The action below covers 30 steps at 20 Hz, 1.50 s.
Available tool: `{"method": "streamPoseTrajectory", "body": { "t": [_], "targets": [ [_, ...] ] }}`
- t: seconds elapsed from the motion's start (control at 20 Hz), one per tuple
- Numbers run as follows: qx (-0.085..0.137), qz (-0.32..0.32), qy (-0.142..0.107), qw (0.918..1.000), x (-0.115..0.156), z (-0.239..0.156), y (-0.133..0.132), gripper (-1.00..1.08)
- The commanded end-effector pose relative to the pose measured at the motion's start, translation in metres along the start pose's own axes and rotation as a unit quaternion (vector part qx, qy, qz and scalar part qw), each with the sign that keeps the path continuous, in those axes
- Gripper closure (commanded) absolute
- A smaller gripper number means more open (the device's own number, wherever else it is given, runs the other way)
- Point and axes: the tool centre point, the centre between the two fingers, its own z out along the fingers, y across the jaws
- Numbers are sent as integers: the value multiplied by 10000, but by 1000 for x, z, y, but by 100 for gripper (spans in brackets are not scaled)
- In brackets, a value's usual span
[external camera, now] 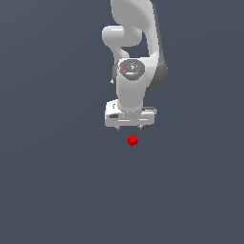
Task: Pick up the red cube and move it to a goal position.
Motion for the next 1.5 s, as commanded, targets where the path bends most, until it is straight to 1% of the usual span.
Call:
{"method": "streamPoseTrajectory", "body": {
  "t": [0.0, 0.35, 0.65, 0.8, 1.1, 1.45],
  "targets": [
    [0, 0, 0, 10000, 0, 0, 0, -92],
    [-14, -200, 25, 9998, -1, 12, -3, -92],
    [-48, -689, 88, 9976, -2, 42, -9, -92],
    [-74, -1047, 134, 9944, -3, 65, -13, -92],
    [-124, -1718, 221, 9848, -5, 107, -20, -92],
    [-162, -2141, 276, 9763, -5, 135, -24, -92]
  ]
}}
